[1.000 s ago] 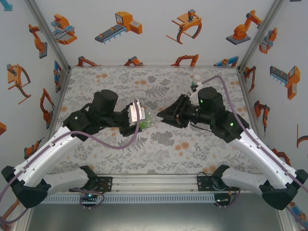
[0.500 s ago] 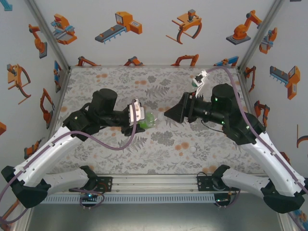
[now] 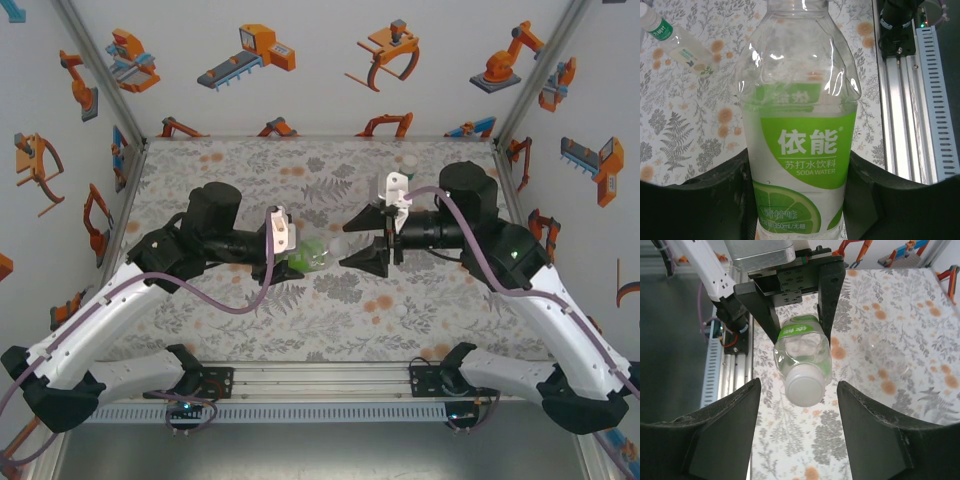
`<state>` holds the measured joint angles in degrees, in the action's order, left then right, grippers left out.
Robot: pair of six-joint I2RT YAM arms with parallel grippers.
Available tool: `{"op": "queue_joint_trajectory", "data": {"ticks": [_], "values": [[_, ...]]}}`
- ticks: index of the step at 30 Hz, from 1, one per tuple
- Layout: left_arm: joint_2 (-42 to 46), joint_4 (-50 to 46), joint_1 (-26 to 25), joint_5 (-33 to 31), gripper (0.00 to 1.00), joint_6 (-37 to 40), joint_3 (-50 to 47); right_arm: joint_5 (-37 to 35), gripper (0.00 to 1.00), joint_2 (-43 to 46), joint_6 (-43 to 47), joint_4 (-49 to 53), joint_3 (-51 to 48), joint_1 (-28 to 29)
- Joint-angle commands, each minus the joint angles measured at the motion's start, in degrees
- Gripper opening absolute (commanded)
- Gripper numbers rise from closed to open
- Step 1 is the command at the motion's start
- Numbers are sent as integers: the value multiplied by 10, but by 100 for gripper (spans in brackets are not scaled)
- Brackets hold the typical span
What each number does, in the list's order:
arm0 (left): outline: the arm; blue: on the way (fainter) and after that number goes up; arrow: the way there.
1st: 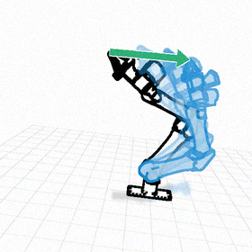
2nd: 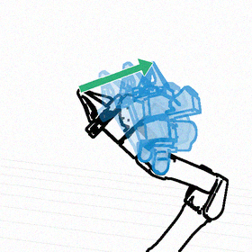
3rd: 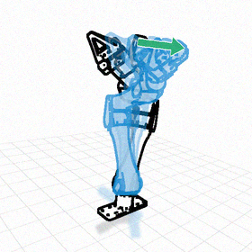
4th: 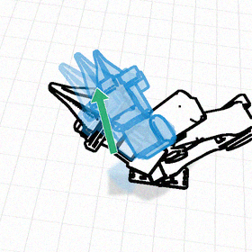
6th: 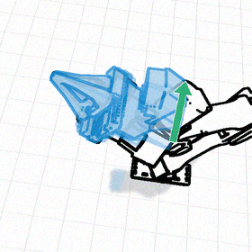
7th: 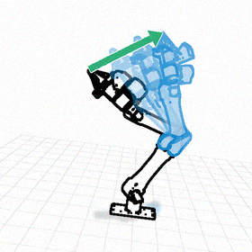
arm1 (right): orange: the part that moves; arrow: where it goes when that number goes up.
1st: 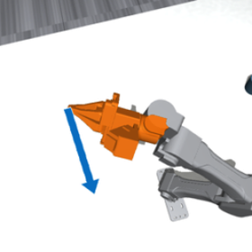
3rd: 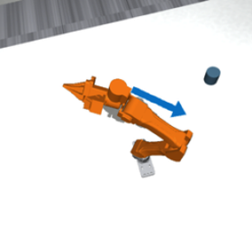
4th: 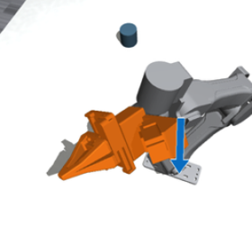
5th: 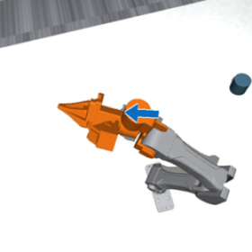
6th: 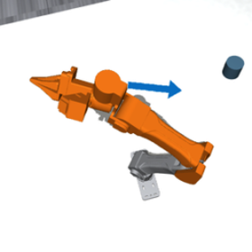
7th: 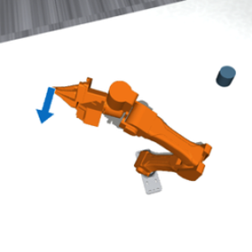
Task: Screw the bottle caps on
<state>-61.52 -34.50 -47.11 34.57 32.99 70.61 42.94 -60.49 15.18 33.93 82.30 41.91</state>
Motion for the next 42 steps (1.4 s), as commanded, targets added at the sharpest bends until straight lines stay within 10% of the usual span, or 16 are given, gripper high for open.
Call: {"op": "queue_joint_trajectory", "data": {"ticks": [1,22,30,33,42], "values": [[7,-7,-4,23,0,-9,18,19,57,-6,64,-6,15,-2],[0,-6,-13,20,0,-6,29,34,45,-1,55,-5,-15,3],[0,-6,-14,12,0,-6,26,8,17,11,38,-11,-20,4],[-2,-6,-14,0,0,-6,26,-8,0,18,-27,-41,-33,4],[-13,17,-14,-23,0,-6,23,-161,0,43,-397,-140,-97,15]]}}
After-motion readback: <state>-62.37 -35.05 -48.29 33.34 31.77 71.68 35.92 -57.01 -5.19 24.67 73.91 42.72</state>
